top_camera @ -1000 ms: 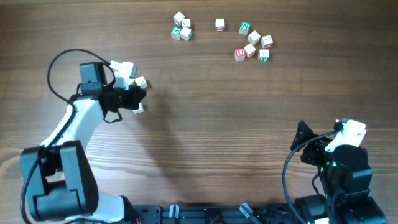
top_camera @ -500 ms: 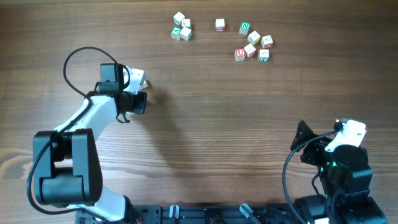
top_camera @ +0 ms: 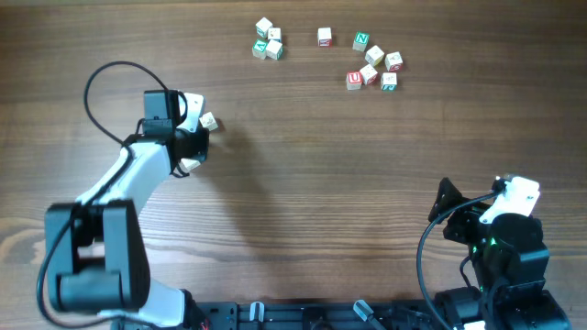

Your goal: Form a circle

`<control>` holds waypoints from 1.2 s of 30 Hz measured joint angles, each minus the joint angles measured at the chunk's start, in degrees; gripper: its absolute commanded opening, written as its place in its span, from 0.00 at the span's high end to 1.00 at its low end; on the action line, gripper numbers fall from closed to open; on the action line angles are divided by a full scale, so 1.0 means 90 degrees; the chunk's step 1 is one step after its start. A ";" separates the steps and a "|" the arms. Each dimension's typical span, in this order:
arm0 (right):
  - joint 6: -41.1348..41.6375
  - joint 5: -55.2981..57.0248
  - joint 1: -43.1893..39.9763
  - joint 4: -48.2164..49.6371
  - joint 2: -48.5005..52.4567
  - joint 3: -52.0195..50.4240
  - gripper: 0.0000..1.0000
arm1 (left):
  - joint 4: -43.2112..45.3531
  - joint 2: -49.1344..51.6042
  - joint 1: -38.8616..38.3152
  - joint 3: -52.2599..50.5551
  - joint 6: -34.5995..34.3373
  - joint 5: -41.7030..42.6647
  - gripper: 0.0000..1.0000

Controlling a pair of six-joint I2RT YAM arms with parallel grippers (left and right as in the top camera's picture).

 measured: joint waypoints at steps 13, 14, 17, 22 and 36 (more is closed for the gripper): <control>0.0000 0.0000 0.0000 -0.0002 0.0000 0.0000 0.00 | -0.1195 -0.1702 -0.0017 0.0015 0.0780 -0.0233 0.00; 0.0000 0.0000 -0.0002 -0.0002 0.0000 0.0000 0.00 | -0.1282 -0.1695 -0.0017 0.0015 0.1090 -0.0270 0.00; 0.0000 0.0000 0.0000 0.0000 0.0000 0.0000 0.00 | -0.1588 -0.1644 -0.0017 0.0015 0.1950 -0.0418 0.00; 0.0000 0.0000 -0.0002 0.0000 0.0000 0.0000 0.00 | -0.2293 -0.1566 0.0007 0.0015 0.2637 -0.0469 0.05; 0.0000 0.0002 0.0000 -0.0002 0.0000 0.0000 0.00 | -0.1622 -0.0168 0.0279 0.0015 0.3412 0.0029 0.28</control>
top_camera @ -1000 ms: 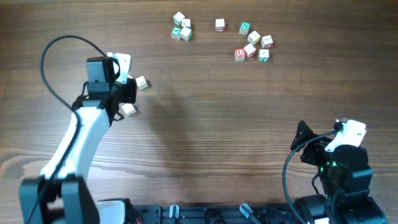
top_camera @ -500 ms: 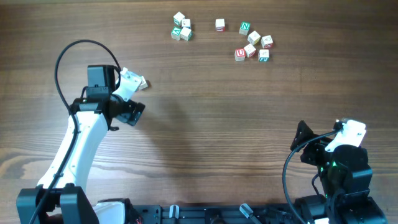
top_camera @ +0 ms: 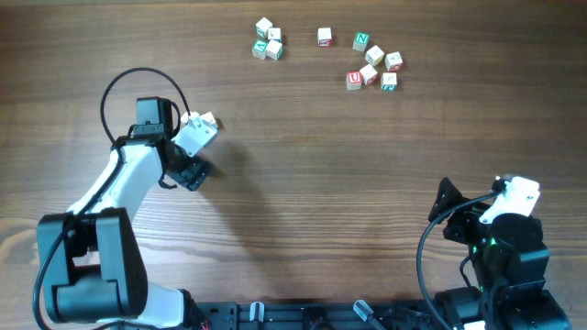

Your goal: Form a circle

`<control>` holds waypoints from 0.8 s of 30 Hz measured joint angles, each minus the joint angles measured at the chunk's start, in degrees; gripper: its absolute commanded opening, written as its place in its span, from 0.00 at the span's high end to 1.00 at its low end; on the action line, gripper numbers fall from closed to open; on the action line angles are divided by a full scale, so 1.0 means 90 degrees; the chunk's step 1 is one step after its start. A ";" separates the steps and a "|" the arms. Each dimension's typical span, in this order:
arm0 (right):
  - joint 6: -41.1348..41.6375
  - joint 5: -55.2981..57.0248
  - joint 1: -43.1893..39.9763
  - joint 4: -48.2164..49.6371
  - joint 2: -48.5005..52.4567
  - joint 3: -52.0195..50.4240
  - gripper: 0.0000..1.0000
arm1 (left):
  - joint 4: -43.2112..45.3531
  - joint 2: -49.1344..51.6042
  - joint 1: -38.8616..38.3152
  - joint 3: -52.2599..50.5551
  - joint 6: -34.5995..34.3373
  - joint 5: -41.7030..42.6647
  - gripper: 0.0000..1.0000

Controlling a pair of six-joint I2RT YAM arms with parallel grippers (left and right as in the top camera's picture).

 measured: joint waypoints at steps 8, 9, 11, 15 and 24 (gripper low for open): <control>0.0000 0.0000 0.0000 0.0000 0.0000 0.0000 0.00 | 0.0017 0.0034 0.0000 0.0002 0.0056 0.0087 0.73; 0.0000 -0.0002 0.0000 0.0000 0.0000 0.0000 0.00 | 0.0019 0.0034 0.0000 0.0005 0.0053 0.0100 0.73; 0.0000 -0.0002 0.0000 0.0000 0.0000 0.0000 0.00 | 0.0019 0.0034 0.0000 0.0005 0.0053 0.0102 0.76; 0.0000 -0.0002 0.0000 0.0002 0.0000 0.0000 0.00 | 0.0226 0.0036 0.0000 0.0002 0.0056 0.0102 0.76; 0.0000 -0.0002 0.0000 0.0000 0.0000 0.0000 0.00 | 0.0646 0.0036 0.0000 0.0002 -0.0175 0.0104 0.66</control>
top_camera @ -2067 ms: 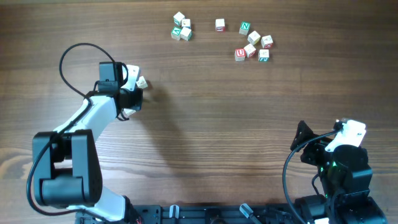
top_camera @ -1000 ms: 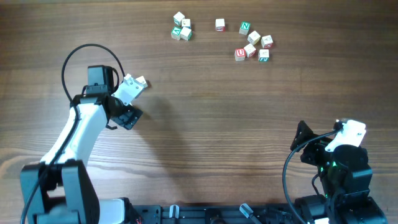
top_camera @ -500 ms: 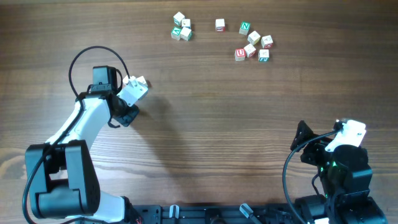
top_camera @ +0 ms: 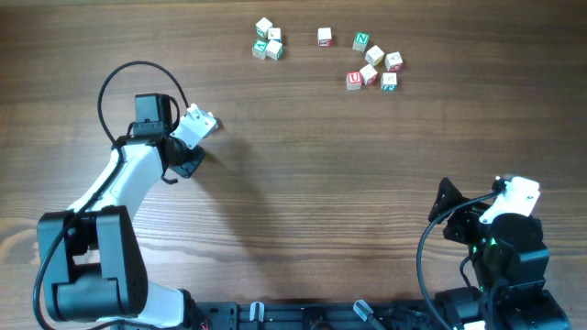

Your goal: Form a circle

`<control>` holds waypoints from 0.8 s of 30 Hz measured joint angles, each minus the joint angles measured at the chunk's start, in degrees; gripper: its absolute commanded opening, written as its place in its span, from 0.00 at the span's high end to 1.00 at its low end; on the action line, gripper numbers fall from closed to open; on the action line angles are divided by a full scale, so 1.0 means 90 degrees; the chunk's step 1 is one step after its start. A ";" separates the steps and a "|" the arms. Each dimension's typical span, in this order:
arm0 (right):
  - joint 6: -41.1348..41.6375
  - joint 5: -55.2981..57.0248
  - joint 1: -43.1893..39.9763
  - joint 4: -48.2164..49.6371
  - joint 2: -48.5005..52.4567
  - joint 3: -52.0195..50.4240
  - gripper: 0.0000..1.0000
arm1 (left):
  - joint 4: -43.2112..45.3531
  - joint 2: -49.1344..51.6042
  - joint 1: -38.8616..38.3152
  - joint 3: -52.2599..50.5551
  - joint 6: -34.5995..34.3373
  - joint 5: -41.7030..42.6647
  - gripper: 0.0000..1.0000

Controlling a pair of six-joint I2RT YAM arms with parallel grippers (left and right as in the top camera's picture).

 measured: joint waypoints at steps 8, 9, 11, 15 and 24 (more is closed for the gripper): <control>0.0000 0.0002 0.0000 0.0000 0.0000 0.0000 0.00 | 0.0046 0.0000 0.0000 0.0000 -0.0097 0.0262 0.00; 0.0000 0.0000 0.0000 0.0002 0.0000 0.0000 0.00 | 0.0046 0.0000 0.0000 0.0000 -0.0092 0.0262 0.00; 0.0000 0.0000 0.0000 0.0000 0.0000 0.0000 0.00 | 0.0046 0.0000 0.0000 0.0000 -0.0107 0.0265 0.00; 0.0000 0.0000 0.0000 0.0000 0.0000 0.0000 0.00 | 0.0039 -0.0046 0.0000 0.0000 -0.0209 0.0262 0.00; 0.0000 0.0000 0.0000 0.0000 0.0000 0.0000 0.00 | -0.0879 -0.1642 0.0000 0.0002 -0.2273 0.1559 0.02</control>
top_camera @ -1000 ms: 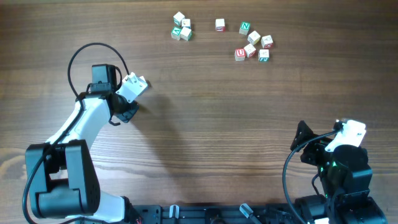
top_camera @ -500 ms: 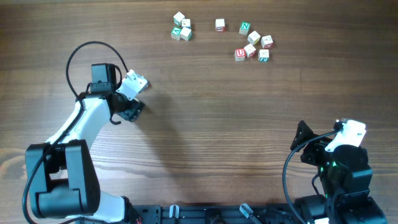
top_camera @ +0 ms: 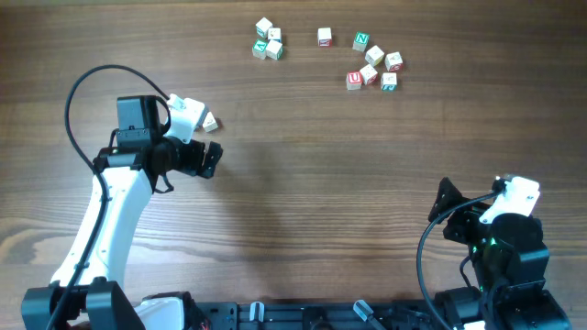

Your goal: Form a circle

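Small wooden letter blocks lie on the table in the overhead view. One cream block point(top_camera: 209, 121) sits alone at the left, just above my left gripper point(top_camera: 211, 159), which points right with nothing visible in it. Whether its jaws are open cannot be told from above. A cluster of three blocks point(top_camera: 267, 41) lies at the top. To their right sit a single block point(top_camera: 324, 36), a green N block point(top_camera: 361, 40) and a further group point(top_camera: 374, 70). My right gripper point(top_camera: 447, 209) is folded back at the lower right, far from all blocks.
The left arm's white wrist camera housing point(top_camera: 186, 112) sits right beside the lone block. A black cable point(top_camera: 87, 87) loops over the left arm. The right arm's base point(top_camera: 500, 266) stands at the front right edge.
The left arm has swung so its gripper now points right, a little lower and further right than before. The lone cream block has stayed put. The right arm has not moved.
At first the left gripper stood right beside the lone cream block. It then sat lower and back from it, then slightly nearer again, and now points right beneath it. The block and the top groups kept their places throughout, and the right arm stayed folded.
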`<control>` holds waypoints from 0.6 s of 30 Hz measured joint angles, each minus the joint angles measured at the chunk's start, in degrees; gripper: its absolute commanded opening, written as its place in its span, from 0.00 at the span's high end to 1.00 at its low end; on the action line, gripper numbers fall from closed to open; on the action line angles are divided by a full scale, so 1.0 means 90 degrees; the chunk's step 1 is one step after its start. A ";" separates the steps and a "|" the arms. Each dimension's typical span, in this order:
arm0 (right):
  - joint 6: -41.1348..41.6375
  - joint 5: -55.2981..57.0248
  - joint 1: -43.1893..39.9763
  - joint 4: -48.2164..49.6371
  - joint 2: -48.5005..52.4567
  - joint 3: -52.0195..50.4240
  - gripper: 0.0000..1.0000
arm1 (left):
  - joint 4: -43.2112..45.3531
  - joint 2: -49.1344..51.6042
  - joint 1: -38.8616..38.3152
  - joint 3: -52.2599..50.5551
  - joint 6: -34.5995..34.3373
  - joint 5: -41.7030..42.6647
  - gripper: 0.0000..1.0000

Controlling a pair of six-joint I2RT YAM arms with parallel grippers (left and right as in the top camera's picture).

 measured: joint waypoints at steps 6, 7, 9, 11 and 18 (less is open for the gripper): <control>0.0000 0.0000 0.0000 0.0002 0.0000 0.0000 0.00 | -0.0197 0.0000 -0.0002 0.0000 -0.0656 0.0413 0.23; 0.0000 0.0002 0.0000 0.0000 0.0000 0.0000 0.00 | -0.0236 0.0024 0.0000 -0.0007 -0.0707 0.0061 0.15; 0.0000 0.0002 0.0000 0.0000 0.0000 0.0000 0.00 | -0.0114 0.0121 0.0000 -0.0019 -0.0767 -0.0250 0.07; 0.0000 0.0000 0.0000 0.0000 0.0000 0.0000 0.00 | 0.0051 0.0335 0.0000 -0.0061 -0.0777 -0.0568 0.03; 0.0000 0.0000 0.0000 0.0000 0.0000 0.0000 0.00 | 0.0617 0.1399 0.0000 -0.0168 -0.0782 -0.1243 0.25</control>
